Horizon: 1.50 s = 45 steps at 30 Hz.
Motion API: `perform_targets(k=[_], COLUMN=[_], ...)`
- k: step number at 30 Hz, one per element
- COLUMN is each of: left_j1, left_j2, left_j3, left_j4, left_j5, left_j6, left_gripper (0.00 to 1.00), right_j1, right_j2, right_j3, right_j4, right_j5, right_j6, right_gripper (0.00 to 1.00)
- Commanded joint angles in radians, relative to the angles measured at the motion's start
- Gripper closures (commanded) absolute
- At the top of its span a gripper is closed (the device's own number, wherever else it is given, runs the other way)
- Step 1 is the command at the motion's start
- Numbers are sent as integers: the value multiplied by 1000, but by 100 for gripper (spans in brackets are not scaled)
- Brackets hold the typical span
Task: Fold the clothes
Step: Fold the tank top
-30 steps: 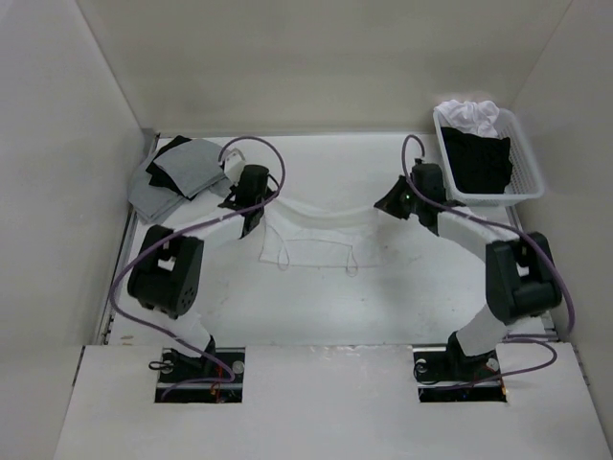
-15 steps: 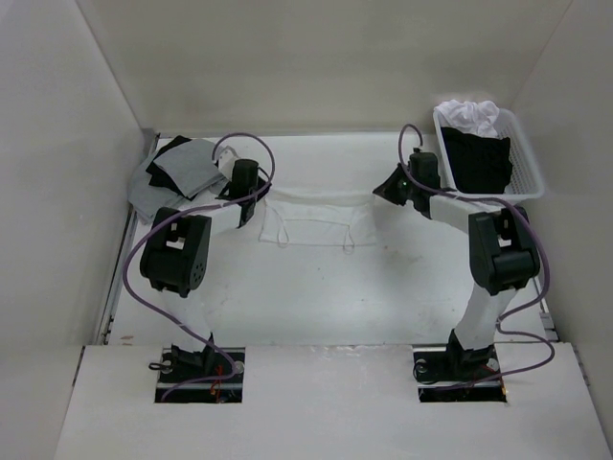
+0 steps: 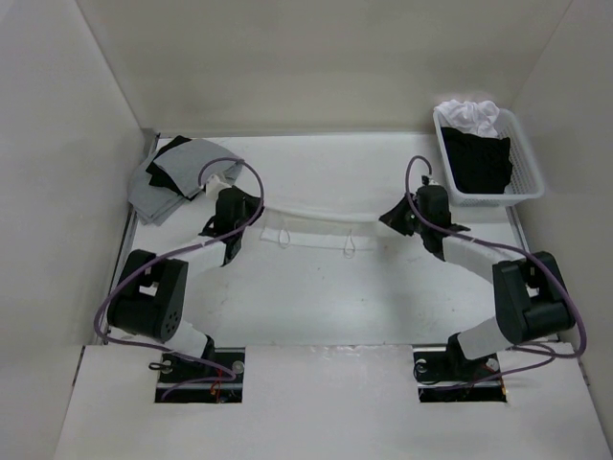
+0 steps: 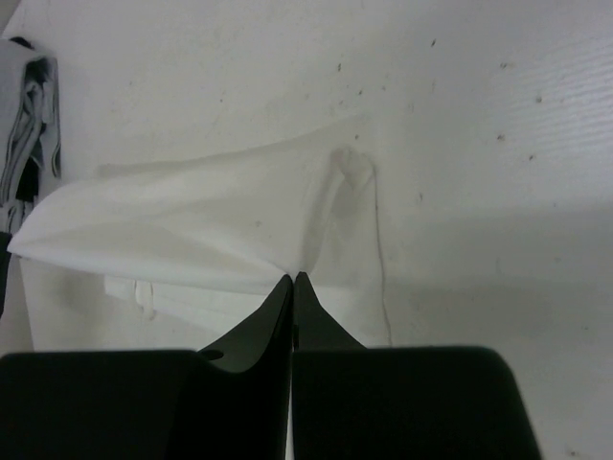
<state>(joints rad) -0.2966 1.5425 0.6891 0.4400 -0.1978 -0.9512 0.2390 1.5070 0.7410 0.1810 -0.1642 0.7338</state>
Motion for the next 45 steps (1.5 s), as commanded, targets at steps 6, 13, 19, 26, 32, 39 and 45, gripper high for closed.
perform_targets(k=[6,13,19,26,32,39,45], left_j1=[-8,-12,-14,-12,-110,-289,-238], left_j2=[-128,-170,-131,-223,-344,-110,7], left_j3=[-144,-240,-278,-365,-315,-117,-125], left_j4=[88,88,101,109,29,103,164], left_j5=[37,44,44,31,-40,-92,-40], left_j6=[-8,2,6,-18,5,60,17], left_gripper=[100,100,97,76,77,77,77], right_j1=[104,151,165,148,165,155,107], right_j2=[-126,-169,-148,-275,-363,-187,-71], right_j3=[-135,-239,-284,-322,-255,-140,-173], right_j4=[51,51,51,37,-35,50,84], right_j5=[97,153,167,150,146,80,72], right_j6=[16,62,93,70,26,15,47], right_gripper=[99,100,95,72,81,94,96])
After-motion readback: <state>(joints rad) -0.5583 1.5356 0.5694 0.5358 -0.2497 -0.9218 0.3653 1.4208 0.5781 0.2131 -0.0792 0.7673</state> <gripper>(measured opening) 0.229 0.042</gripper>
